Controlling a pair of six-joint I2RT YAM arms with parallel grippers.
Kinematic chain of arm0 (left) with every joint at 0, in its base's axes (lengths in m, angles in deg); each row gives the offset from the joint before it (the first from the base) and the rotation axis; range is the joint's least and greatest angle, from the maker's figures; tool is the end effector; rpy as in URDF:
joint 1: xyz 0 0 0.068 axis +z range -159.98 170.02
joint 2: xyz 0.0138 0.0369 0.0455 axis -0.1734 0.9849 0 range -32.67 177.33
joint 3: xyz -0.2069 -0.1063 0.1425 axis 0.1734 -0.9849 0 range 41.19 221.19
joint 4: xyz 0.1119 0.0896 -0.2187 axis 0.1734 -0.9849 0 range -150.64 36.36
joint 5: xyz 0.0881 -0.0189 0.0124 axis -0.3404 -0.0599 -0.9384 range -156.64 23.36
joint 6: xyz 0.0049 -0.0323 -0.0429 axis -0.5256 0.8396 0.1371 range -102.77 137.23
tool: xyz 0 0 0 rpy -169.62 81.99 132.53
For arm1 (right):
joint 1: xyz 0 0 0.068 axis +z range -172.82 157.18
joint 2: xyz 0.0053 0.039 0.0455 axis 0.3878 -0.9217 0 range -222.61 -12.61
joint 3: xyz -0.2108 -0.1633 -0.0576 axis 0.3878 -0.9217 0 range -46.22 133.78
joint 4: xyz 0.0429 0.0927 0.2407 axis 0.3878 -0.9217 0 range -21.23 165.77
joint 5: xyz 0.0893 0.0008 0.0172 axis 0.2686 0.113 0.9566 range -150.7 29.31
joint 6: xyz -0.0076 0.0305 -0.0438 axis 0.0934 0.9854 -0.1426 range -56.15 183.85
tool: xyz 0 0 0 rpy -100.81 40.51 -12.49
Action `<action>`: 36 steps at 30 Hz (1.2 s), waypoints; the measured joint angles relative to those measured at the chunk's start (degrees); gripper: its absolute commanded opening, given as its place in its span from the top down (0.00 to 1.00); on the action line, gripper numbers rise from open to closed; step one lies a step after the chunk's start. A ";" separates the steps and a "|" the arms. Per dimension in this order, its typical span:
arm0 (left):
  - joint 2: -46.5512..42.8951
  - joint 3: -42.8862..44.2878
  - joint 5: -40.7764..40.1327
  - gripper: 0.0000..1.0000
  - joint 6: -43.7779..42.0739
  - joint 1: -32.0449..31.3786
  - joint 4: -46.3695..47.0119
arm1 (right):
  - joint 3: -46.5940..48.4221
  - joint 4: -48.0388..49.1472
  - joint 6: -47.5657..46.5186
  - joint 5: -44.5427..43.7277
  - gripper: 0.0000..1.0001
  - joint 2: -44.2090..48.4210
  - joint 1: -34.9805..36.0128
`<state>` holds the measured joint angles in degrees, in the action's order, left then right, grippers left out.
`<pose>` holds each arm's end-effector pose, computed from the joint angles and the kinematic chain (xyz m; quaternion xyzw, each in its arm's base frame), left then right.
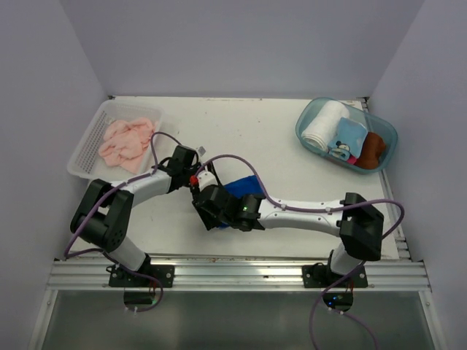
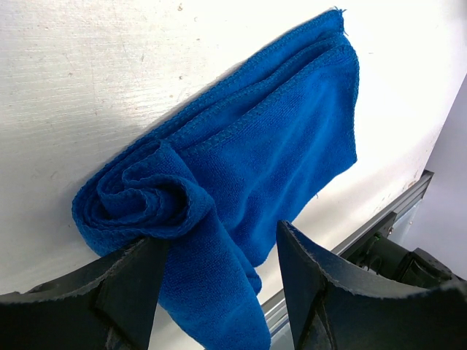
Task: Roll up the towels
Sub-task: Roll the towel
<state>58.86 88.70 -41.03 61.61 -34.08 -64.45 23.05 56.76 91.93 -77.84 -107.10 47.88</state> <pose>0.2731 -0.1389 0.1635 -0.0978 0.9268 -0.3404 0.1247 0.1306 0.3414 0.2512 -0.2771 0.8698 0.2025 0.3545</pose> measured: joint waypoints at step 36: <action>0.09 2.86 -0.44 0.34 -1.05 -0.17 -3.76 | 2.89 -7.21 1.40 -15.63 0.93 -15.47 0.00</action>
<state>58.94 91.56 -41.47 60.56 -34.26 -68.21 25.94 49.55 93.33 -93.47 -122.58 47.88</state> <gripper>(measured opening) 0.658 0.183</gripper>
